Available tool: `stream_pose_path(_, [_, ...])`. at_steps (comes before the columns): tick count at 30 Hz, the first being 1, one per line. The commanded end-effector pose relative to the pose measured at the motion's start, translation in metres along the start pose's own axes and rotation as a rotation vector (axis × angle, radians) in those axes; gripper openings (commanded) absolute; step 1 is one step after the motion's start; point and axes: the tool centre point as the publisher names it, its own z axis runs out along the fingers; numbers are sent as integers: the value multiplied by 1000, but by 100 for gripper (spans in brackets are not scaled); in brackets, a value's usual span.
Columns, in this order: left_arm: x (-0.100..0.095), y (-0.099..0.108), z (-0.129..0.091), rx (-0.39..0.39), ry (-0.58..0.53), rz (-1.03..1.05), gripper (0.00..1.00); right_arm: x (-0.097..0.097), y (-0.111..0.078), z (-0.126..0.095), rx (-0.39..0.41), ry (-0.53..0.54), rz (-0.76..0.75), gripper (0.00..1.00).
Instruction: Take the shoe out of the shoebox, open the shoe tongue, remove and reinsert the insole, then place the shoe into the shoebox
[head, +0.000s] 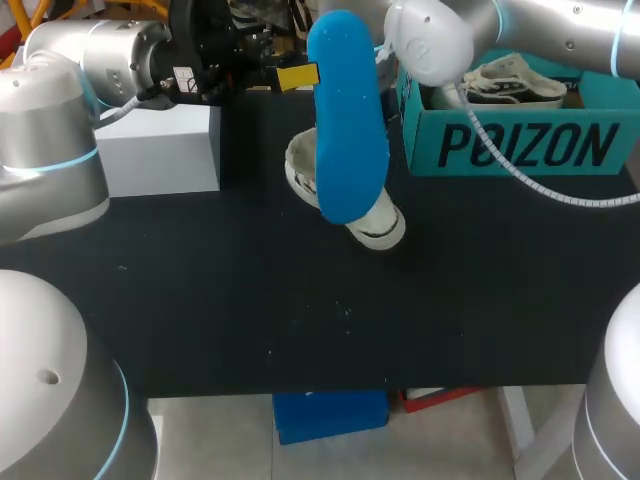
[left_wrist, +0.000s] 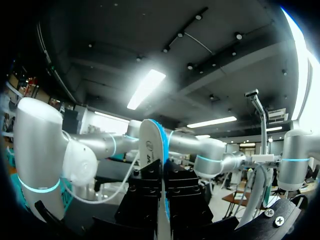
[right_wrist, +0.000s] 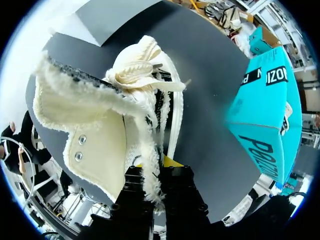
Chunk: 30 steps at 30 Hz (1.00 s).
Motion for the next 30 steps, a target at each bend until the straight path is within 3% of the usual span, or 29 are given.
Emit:
stream_pose_path(1, [0,1,0,0,-1,2,0,8,-5,3,-38,12,620,0])
stream_pose_path(10, [0,1,0,0,-1,2,0,21,-9,14,-37,33,731,0])
stream_pose_path(19, [0,1,0,0,-1,2,0,33,-4,40,-57,1,673,0])
stream_pose_path(25, [0,1,0,0,-1,2,0,32,-7,60,-55,-8,662,0])
stream_pose_path(30, [0,1,0,0,-1,2,0,27,-11,68,-107,-39,649,0])
